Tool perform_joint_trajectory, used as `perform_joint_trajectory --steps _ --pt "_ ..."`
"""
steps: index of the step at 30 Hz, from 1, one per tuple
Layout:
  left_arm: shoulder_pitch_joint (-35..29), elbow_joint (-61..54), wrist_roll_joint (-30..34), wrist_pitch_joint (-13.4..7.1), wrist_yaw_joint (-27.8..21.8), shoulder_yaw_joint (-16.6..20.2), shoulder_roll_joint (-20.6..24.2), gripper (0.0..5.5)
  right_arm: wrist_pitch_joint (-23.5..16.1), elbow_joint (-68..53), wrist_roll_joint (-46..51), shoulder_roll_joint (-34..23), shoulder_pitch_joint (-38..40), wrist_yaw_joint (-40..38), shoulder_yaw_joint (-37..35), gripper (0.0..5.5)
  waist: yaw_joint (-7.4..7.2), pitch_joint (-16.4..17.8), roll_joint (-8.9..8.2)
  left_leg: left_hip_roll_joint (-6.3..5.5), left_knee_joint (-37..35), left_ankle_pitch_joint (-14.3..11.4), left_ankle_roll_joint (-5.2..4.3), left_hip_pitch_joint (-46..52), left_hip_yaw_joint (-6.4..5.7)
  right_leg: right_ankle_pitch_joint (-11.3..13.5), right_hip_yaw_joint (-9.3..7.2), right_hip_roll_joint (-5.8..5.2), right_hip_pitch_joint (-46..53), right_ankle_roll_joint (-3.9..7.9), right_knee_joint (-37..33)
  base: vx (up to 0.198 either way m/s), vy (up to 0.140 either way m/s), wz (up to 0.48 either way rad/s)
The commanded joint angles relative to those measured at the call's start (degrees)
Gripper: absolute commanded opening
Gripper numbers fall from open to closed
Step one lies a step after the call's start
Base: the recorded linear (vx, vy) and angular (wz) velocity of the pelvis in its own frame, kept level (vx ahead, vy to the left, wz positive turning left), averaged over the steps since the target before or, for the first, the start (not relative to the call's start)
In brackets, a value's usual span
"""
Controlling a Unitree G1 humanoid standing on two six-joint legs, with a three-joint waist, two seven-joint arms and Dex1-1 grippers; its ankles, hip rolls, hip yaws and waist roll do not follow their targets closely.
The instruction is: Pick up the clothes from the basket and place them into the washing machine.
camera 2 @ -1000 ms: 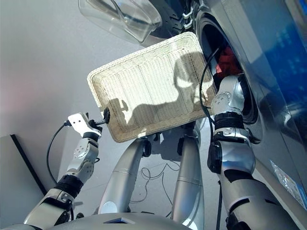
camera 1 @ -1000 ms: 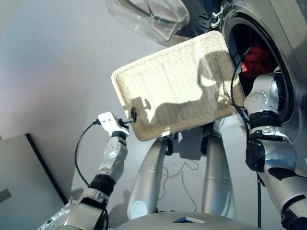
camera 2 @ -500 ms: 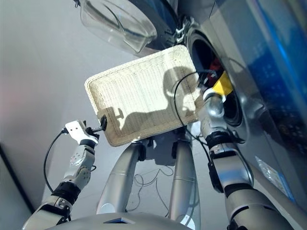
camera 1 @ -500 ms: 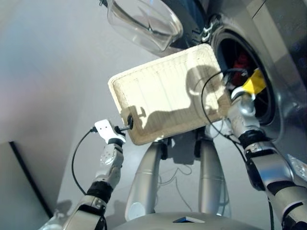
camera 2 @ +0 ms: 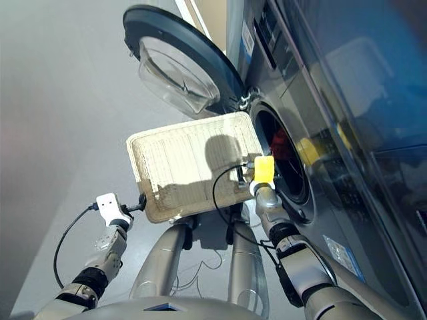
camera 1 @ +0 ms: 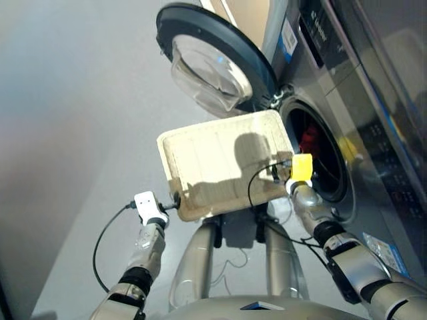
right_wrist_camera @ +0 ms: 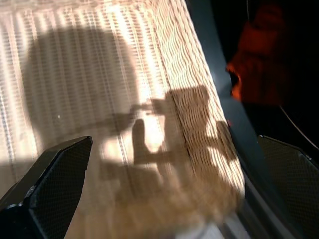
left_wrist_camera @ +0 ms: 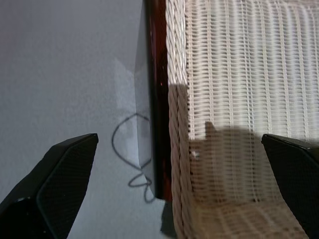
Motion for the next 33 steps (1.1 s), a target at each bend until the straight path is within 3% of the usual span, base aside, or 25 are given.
perform_joint_trajectory --steps 1,6,17,26,33 --pt "0.0 1.1 3.6 -0.9 -0.5 1.3 0.9 5.50 -0.4 0.3 -2.2 1.2 1.8 0.6 0.2 5.50 0.09 -1.8 -1.52 -3.00 -3.0 3.6 -0.20 -0.5 1.42 6.5 -1.87 -0.60 4.4 3.84 -9.6 0.000 0.000 0.000" --pt "0.8 8.5 11.9 0.1 1.0 0.9 0.6 5.50 0.1 4.6 -4.3 2.9 9.9 0.3 -2.9 5.50 -0.83 -3.4 -2.53 -2.61 -8.6 4.9 -0.80 9.4 1.64 6.6 -2.13 0.25 14.3 4.75 -13.9 0.074 0.040 0.034" --pt "5.4 15.0 16.5 1.7 0.0 4.5 -0.5 5.50 2.3 13.6 -6.9 4.6 22.1 2.7 -8.5 5.50 -2.55 -8.6 -3.66 -1.70 -15.8 5.1 -1.18 23.5 3.73 6.0 -1.17 2.30 26.4 5.57 -17.8 0.084 0.021 -0.083" --pt "8.0 18.0 19.5 2.4 -1.0 5.7 -1.4 5.50 3.0 16.9 -5.1 4.4 25.7 3.8 -13.0 5.50 -3.36 -12.3 -3.35 -1.36 -18.3 4.7 -1.53 28.3 5.38 6.4 0.10 2.56 30.7 6.15 -20.4 0.020 0.009 -0.047" --pt "8.7 19.2 21.3 2.7 -0.3 5.5 -1.6 5.50 2.9 16.7 -4.9 5.0 26.5 3.5 -12.7 5.50 -3.86 -13.4 -3.50 -1.10 -18.3 4.0 -1.48 31.5 5.56 5.6 0.63 2.73 33.7 5.99 -19.9 0.007 0.002 -0.011"
